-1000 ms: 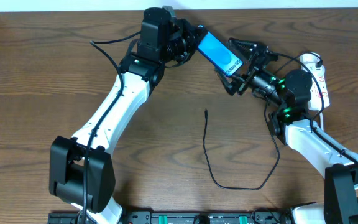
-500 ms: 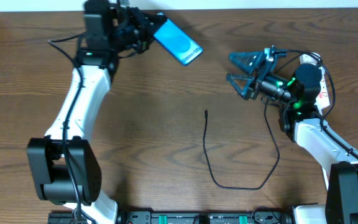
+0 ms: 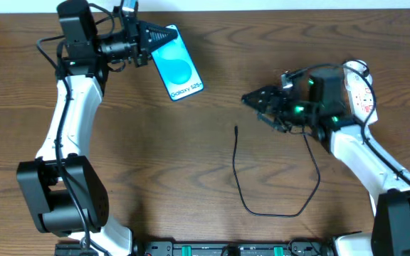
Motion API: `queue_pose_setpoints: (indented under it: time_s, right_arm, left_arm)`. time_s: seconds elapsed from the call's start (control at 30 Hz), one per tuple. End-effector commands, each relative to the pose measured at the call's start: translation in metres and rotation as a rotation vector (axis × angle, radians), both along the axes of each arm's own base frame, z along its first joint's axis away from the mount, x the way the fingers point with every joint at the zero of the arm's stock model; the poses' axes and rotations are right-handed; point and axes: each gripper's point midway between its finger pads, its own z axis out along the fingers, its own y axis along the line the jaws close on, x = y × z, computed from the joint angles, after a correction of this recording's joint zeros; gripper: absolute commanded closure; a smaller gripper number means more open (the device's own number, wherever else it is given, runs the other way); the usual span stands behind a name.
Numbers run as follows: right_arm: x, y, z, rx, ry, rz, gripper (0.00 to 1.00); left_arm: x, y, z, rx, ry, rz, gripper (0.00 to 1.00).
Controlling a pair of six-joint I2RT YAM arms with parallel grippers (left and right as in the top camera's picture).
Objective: Plug charger to phone and switch on socket
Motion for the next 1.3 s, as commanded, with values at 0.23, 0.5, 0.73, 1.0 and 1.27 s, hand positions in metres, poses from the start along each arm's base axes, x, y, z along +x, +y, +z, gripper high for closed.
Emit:
queue_pose_setpoints:
  time_s: [0.23,0.5,0.73,1.0,1.27]
  right_arm:
    - [0.011,0.023,0.035,-0.569,-0.193,-0.069,0.02]
    - [-0.027,0.029,-0.038,-0.766,0.006,0.035,0.1]
    - [-0.04,0.037,-0.09,-0.844,0.122,0.074,0.14]
    - [-0.044,0.033,-0.129,-0.9,0.196,0.094,0.22]
    - [-0.037,0.026,-0.133,-0.946,0.173,0.065,0.34]
  left_arm:
    - [-0.007,0.002,0.004,-0.01,-0.052,-0.051,0.92]
    - [-0.007,0.002,0.004,-0.005,-0.071,-0.051,0.92]
    - [-0.006,0.002,0.003,0.0,-0.077,-0.045,0.93]
    - [-0.006,0.002,0.003,0.005,-0.095,-0.046,0.92]
    - [-0.006,0.002,0.003,0.006,-0.099,-0.046,0.93]
